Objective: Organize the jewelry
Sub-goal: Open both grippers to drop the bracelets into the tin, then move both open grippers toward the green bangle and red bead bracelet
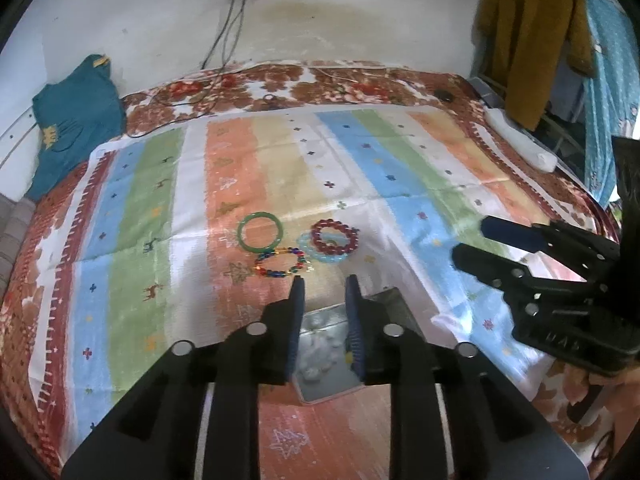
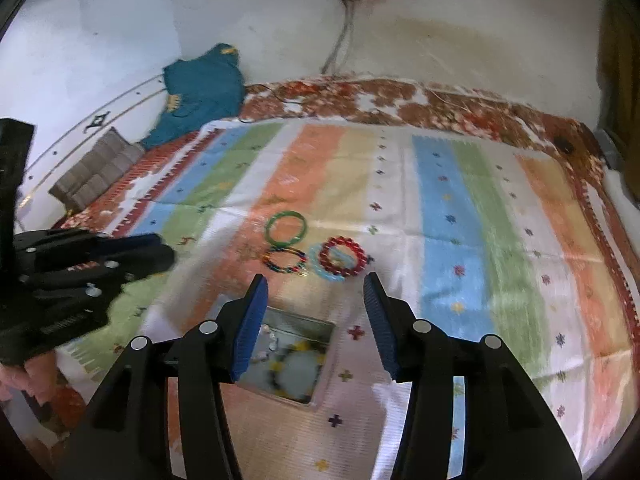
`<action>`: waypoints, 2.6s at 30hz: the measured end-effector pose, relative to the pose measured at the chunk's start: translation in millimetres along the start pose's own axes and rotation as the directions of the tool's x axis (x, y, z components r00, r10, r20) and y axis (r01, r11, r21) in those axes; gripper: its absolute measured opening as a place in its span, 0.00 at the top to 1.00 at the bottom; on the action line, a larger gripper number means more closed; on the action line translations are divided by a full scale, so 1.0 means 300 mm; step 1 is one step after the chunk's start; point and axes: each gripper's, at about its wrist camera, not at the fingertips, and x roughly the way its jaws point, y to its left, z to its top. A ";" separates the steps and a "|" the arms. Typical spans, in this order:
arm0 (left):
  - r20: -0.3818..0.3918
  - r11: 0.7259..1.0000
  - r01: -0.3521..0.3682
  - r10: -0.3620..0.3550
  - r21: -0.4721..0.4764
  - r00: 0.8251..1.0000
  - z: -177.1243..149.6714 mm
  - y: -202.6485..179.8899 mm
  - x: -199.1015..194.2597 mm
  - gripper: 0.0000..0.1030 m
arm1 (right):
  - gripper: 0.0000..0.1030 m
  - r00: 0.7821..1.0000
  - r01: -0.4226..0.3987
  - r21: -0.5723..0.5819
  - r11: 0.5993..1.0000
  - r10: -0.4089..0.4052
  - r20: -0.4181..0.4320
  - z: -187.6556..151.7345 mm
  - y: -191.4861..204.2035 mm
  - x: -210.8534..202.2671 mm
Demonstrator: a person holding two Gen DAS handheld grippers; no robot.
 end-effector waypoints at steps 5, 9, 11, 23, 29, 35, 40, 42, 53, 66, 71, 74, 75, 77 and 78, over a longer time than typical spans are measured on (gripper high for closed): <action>-0.010 0.999 -0.029 0.029 -0.042 1.000 0.011 0.038 0.021 0.67 | 0.52 1.000 0.014 0.020 1.000 -0.014 -0.011 0.010 -0.033 0.018; -0.029 0.997 -0.040 0.038 -0.071 0.999 0.024 0.059 0.051 0.62 | 0.52 0.999 0.024 0.040 0.999 -0.023 -0.034 0.023 -0.057 0.046; -0.034 0.995 -0.046 0.043 -0.086 0.999 0.034 0.067 0.066 0.55 | 0.52 0.998 0.043 0.041 0.998 -0.040 -0.056 0.028 -0.065 0.071; -0.063 0.992 -0.099 0.094 -0.082 0.994 0.100 0.122 0.165 0.42 | 0.43 0.992 0.073 0.020 0.997 -0.070 -0.101 0.064 -0.088 0.165; -0.080 0.988 -0.112 0.103 -0.109 0.991 0.133 0.173 0.220 0.41 | 0.32 0.991 0.095 0.037 0.995 -0.091 -0.096 0.088 -0.109 0.194; -0.092 0.984 -0.137 0.128 -0.109 0.988 0.159 0.185 0.271 0.36 | 0.32 0.987 0.115 0.036 0.993 -0.110 -0.114 0.105 -0.124 0.251; -0.102 0.983 -0.156 0.146 -0.101 0.984 0.177 0.191 0.311 0.32 | 0.32 0.985 0.126 0.045 0.991 -0.120 -0.123 0.121 -0.140 0.292; -0.109 0.981 -0.159 0.148 -0.109 0.983 0.186 0.198 0.330 0.32 | 0.30 0.985 0.124 0.052 0.991 -0.117 -0.128 0.128 -0.148 0.307; -0.151 0.969 -0.166 0.139 -0.181 0.979 0.208 0.260 0.431 0.28 | 0.26 0.982 0.129 0.084 0.988 -0.116 -0.150 0.150 -0.187 0.378; -0.192 0.968 -0.197 0.165 -0.157 0.967 0.223 0.287 0.533 0.28 | 0.23 0.969 0.156 0.049 0.987 -0.144 -0.202 0.155 -0.197 0.488; -0.219 0.968 -0.199 0.163 -0.155 0.962 0.218 0.305 0.579 0.27 | 0.23 0.962 0.157 0.050 0.986 -0.142 -0.235 0.147 -0.208 0.545; -0.239 0.966 -0.207 0.166 -0.155 0.957 0.212 0.321 0.610 0.27 | 0.23 0.959 0.150 0.071 0.986 -0.127 -0.255 0.143 -0.221 0.576; -0.242 0.965 -0.210 0.168 -0.159 0.956 0.213 0.327 0.616 0.27 | 0.23 0.958 0.150 0.071 0.986 -0.127 -0.258 0.142 -0.221 0.583; -0.239 0.958 -0.229 0.184 -0.175 0.953 0.214 0.342 0.623 0.27 | 0.23 0.956 0.150 0.054 0.987 -0.131 -0.261 0.139 -0.215 0.603; -0.236 0.954 -0.239 0.194 -0.183 0.952 0.217 0.348 0.626 0.27 | 0.23 0.954 0.152 0.044 0.987 -0.135 -0.267 0.137 -0.211 0.616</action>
